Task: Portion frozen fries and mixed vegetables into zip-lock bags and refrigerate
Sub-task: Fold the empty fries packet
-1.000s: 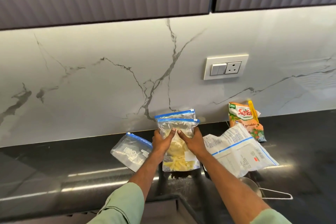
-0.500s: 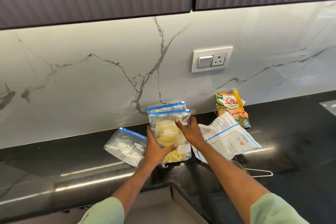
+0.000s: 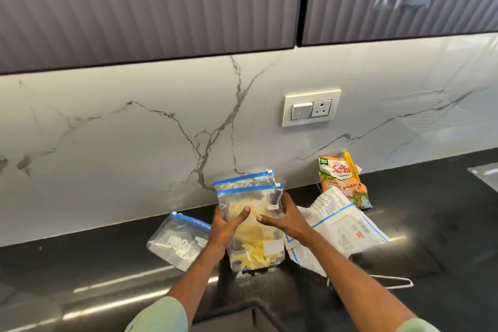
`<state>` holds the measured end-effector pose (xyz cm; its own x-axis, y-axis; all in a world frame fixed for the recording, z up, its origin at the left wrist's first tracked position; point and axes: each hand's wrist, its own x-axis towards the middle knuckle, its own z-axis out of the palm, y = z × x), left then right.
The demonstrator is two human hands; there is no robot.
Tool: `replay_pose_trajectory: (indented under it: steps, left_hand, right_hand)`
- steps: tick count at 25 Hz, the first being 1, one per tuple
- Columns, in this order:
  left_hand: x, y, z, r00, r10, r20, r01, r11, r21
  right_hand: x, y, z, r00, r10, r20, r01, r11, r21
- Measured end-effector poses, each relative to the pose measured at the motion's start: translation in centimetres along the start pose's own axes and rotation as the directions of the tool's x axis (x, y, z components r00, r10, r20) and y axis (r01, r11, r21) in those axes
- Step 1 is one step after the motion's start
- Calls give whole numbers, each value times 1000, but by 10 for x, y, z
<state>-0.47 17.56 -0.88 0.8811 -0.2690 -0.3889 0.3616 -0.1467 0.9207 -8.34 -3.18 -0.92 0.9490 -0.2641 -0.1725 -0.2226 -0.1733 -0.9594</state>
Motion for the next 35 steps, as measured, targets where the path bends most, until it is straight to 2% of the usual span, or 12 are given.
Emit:
replay_pose_trajectory:
  steps: [3,7,10,12,14,15,18,20,23,29,31,35]
  left_hand:
    - [8,16,10,999,-35,5,35,996,-88]
    - [10,19,15,1000,14,6,-13,992,-126]
    - [4,22,9,998,63,-31,-65,995,-80]
    - [-14,20,7,970,130,-205,-122,991,52]
    - [-49,17,7,882,371,-291,-309,921,237]
    - [-68,13,9,825,505,-253,-426,850,310]
    - [-117,-6,34,760,650,5,-597,694,402]
    - [-132,-23,54,753,644,134,-622,631,463]
    - [-127,-39,78,744,610,272,-655,588,474]
    - [-113,-12,133,896,298,329,-413,830,374]
    - [-110,8,154,944,152,291,-224,947,231]
    - [-94,31,175,941,-197,276,201,979,13]
  right_hand:
    - [18,-13,19,997,-28,-68,39,984,173]
    - [21,-16,31,986,9,-166,24,980,197]
    - [9,-24,23,963,-90,-255,73,995,-72]
    - [-7,-29,-4,903,-211,-373,61,925,-374]
    - [-24,-24,-54,781,-317,-539,-55,824,-563]
    - [-33,-21,-81,734,-302,-608,-185,773,-607]
    - [-52,-7,-149,730,117,-673,-588,610,-532]
    - [-58,1,-164,740,319,-592,-646,581,-495]
    - [-64,8,-170,769,372,-520,-613,660,-434]
    - [-76,-12,-167,835,245,-493,-380,905,-193]
    - [-90,-32,-169,832,247,-498,-269,963,28]
    - [-135,-67,-181,876,248,-414,-49,899,436]
